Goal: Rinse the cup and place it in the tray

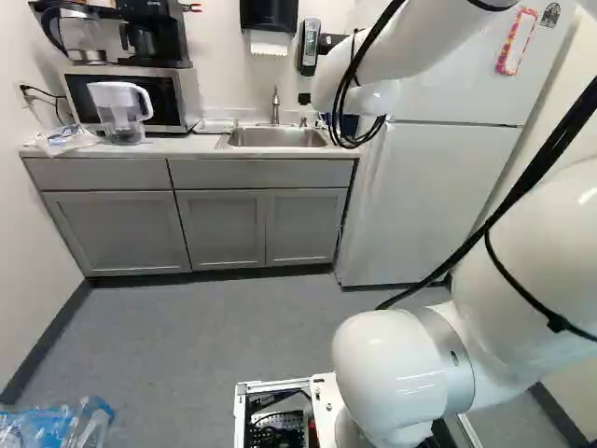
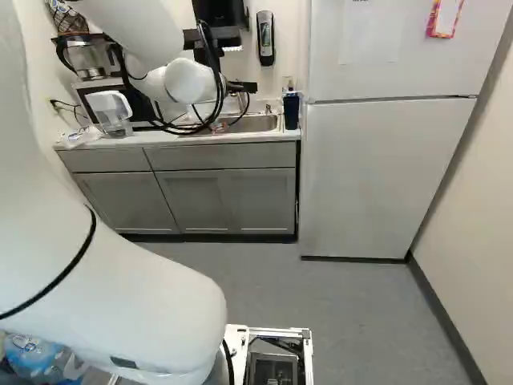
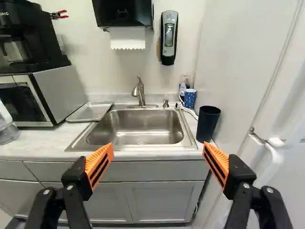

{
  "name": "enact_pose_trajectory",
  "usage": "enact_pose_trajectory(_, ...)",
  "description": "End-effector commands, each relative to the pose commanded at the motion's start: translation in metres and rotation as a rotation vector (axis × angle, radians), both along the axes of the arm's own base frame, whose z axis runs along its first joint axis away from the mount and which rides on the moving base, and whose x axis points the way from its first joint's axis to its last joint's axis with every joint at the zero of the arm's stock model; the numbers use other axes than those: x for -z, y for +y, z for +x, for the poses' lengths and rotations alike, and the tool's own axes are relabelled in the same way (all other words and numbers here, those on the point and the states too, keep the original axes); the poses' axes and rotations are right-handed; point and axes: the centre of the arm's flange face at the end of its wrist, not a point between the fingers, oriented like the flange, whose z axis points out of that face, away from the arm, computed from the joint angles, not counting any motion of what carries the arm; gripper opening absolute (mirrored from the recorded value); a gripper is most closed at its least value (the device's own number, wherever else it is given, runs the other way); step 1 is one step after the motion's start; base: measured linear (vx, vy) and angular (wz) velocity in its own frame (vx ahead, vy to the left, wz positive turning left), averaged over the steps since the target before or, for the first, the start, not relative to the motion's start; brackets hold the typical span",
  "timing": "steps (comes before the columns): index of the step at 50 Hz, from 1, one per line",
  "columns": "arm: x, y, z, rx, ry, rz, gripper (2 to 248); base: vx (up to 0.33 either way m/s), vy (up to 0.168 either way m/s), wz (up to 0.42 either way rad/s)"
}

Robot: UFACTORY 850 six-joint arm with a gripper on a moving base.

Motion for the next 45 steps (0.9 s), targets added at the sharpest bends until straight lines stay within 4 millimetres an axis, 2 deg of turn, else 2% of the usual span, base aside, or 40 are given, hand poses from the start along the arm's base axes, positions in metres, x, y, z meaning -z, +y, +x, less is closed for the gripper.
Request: enact_pose_trajectory(45, -0.039, 0.000, 0.012, 0.000, 0.032, 0.000, 247, 0.000, 0.000, 0.000)
